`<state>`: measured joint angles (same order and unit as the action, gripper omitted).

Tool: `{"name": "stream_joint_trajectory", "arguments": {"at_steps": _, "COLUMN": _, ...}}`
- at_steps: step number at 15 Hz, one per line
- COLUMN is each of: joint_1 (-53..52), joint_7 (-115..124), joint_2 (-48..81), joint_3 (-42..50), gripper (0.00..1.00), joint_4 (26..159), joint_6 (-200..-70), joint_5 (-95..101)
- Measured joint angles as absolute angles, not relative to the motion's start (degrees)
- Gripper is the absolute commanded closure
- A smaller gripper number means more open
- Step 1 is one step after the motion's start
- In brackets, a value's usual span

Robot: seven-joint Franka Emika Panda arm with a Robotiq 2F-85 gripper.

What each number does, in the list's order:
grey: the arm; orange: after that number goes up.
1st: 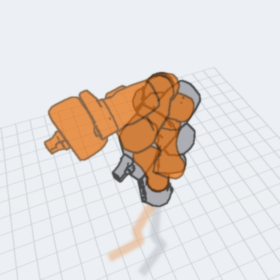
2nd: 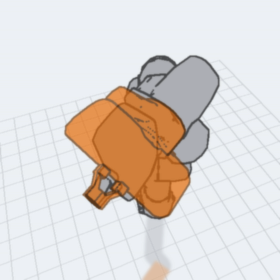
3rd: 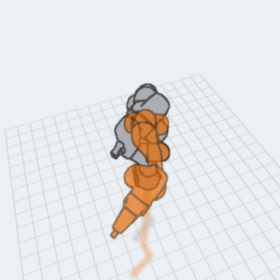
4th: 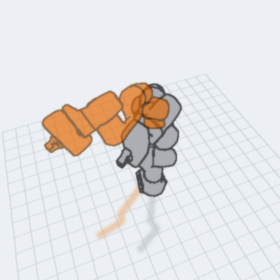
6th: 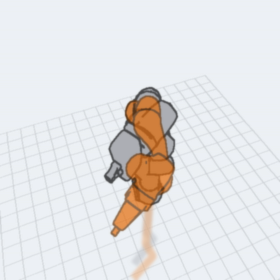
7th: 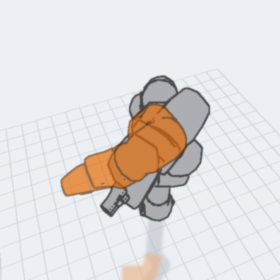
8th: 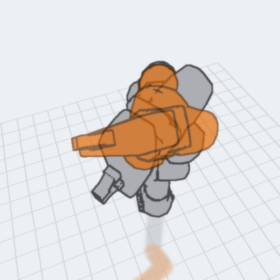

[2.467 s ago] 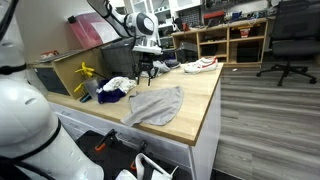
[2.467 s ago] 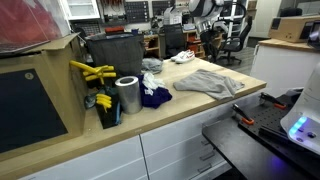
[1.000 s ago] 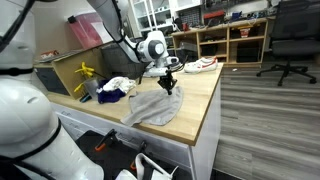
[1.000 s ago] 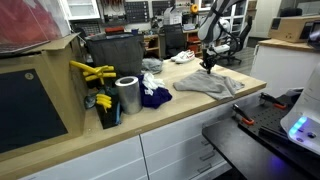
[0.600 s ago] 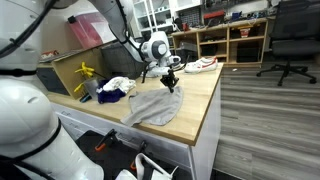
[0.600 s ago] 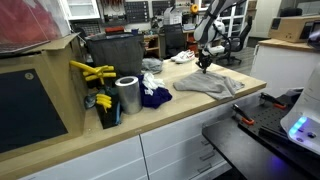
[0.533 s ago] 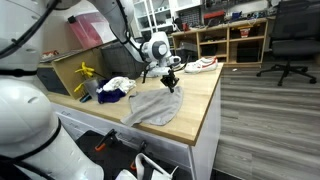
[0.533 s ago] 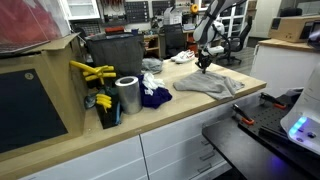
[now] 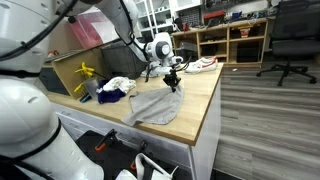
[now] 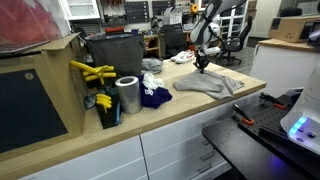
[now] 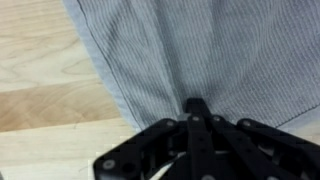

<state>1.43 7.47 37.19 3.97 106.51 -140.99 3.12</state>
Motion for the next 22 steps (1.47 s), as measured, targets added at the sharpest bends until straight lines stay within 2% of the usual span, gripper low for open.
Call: {"name": "stream_joint_trajectory", "arguments": {"at_steps": 22, "joint_1": -1.48, "joint_7": 7.48, "joint_2": 51.69, "joint_3": 7.84, "gripper": 1.00, "joint_4": 78.83, "joint_6": -138.29, "joint_5": 6.07}}
